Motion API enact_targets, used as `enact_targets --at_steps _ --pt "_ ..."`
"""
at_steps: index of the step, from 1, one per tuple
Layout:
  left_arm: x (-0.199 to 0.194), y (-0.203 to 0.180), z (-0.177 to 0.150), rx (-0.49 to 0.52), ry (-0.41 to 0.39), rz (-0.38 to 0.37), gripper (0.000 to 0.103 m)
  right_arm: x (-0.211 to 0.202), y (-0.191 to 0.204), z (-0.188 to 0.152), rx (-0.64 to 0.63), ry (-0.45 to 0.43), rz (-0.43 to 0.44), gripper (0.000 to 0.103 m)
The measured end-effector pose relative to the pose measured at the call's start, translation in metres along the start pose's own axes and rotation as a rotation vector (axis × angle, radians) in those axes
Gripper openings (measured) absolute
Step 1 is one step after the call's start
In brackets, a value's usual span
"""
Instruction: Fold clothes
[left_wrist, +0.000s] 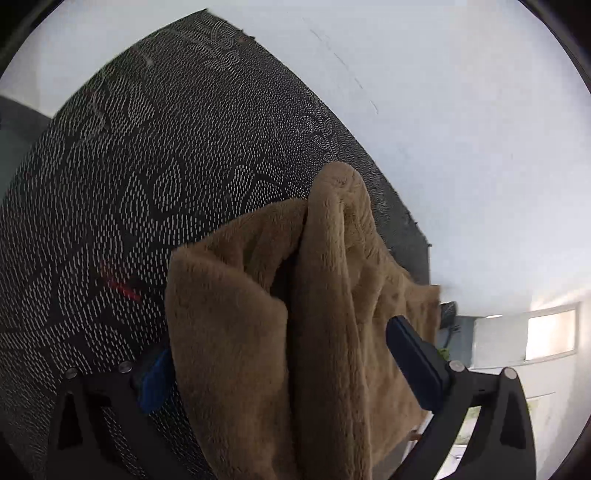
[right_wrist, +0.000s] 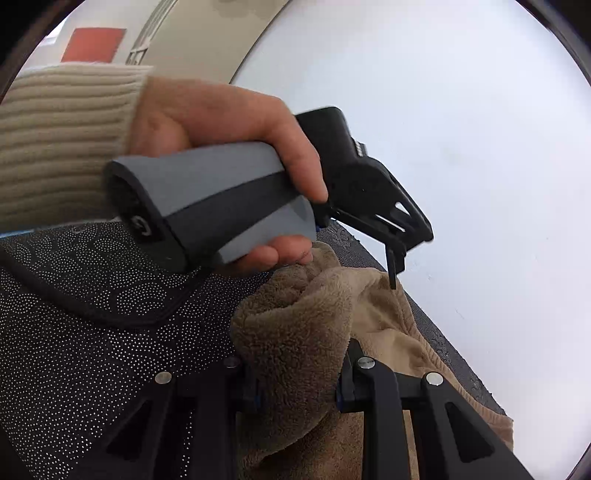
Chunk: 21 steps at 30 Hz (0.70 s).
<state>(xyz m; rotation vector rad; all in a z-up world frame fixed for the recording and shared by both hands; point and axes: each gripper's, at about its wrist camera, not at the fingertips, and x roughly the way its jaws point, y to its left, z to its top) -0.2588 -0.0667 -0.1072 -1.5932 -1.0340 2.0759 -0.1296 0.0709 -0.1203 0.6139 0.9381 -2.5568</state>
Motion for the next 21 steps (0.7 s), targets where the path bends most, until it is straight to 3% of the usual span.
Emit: enact_targets --at_steps 1,2,3,10,21 --pt "0.000 0.000 0.003 0.000 0.008 0.004 0.076 0.000 -0.001 0.000 0.006 -0.001 0.000 0.027" --pt "0.000 -0.001 0.005 0.000 0.016 0.007 0.041 -0.001 -0.002 -0.001 0.011 -0.002 -0.001 0.027" --pt "0.000 -0.001 0.007 0.003 0.026 0.015 0.029 -0.002 -0.003 -0.001 0.017 -0.003 -0.002 0.027" --pt "-0.017 -0.033 0.008 0.043 -0.012 0.024 0.024 -0.015 -0.021 -0.007 0.092 -0.020 -0.015 0.027" --pt "-0.019 -0.167 -0.006 0.219 -0.048 0.051 0.024 -0.073 -0.109 -0.034 0.323 -0.092 -0.126 0.027"
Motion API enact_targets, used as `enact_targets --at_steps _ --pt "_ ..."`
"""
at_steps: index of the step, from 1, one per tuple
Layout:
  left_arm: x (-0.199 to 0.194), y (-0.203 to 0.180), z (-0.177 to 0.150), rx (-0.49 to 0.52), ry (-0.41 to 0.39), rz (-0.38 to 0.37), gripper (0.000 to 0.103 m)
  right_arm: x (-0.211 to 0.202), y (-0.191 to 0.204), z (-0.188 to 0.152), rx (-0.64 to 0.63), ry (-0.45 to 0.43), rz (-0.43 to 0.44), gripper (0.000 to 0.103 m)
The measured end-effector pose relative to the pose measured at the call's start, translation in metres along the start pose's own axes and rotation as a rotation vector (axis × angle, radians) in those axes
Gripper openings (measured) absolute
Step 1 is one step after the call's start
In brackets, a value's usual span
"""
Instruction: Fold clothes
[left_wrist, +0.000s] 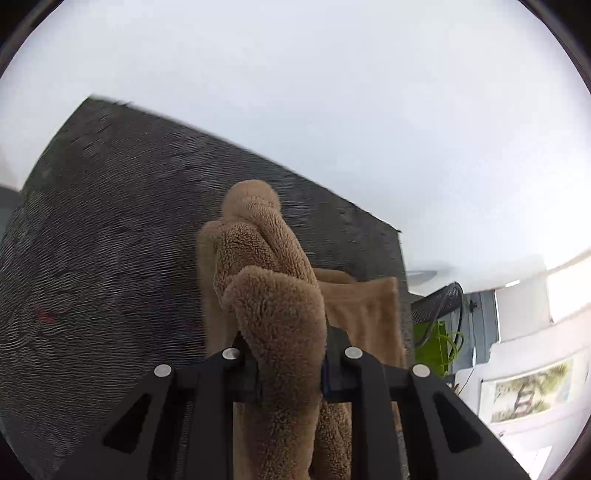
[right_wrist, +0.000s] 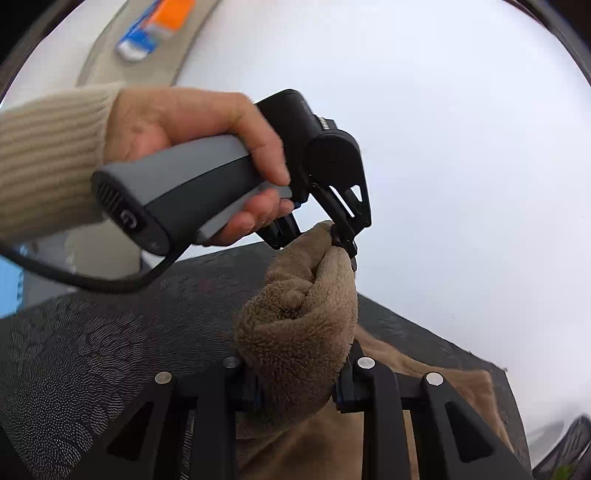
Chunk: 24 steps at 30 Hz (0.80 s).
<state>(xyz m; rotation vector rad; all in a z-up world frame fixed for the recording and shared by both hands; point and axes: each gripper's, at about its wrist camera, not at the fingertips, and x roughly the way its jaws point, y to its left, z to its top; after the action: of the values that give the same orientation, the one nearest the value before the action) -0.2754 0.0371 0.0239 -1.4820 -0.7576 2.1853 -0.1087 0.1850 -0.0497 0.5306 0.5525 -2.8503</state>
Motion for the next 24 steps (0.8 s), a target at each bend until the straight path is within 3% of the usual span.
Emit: enact_targets --at_steps 5,8,15,17,19,24 --pt "0.036 -0.078 -0.010 0.092 0.031 -0.011 0.024 -0.027 -0.072 -0.018 0.154 0.007 -0.069 0.027" --pt "0.070 -0.122 -0.018 0.145 0.064 -0.016 0.024 -0.024 -0.108 -0.030 0.229 0.028 -0.117 0.027" --pt "0.147 -0.198 -0.044 0.234 0.157 -0.003 0.024 -0.043 -0.184 -0.085 0.381 0.103 -0.221 0.027" --pt "0.165 -0.209 -0.053 0.255 0.181 0.009 0.024 -0.058 -0.199 -0.103 0.425 0.125 -0.238 0.027" --pt "0.184 -0.221 -0.061 0.276 0.204 0.031 0.024 -0.105 -0.214 -0.130 0.469 0.144 -0.241 0.027" --pt "0.212 -0.233 -0.071 0.297 0.225 0.133 0.028 -0.074 -0.254 -0.156 0.633 0.181 -0.173 0.027"
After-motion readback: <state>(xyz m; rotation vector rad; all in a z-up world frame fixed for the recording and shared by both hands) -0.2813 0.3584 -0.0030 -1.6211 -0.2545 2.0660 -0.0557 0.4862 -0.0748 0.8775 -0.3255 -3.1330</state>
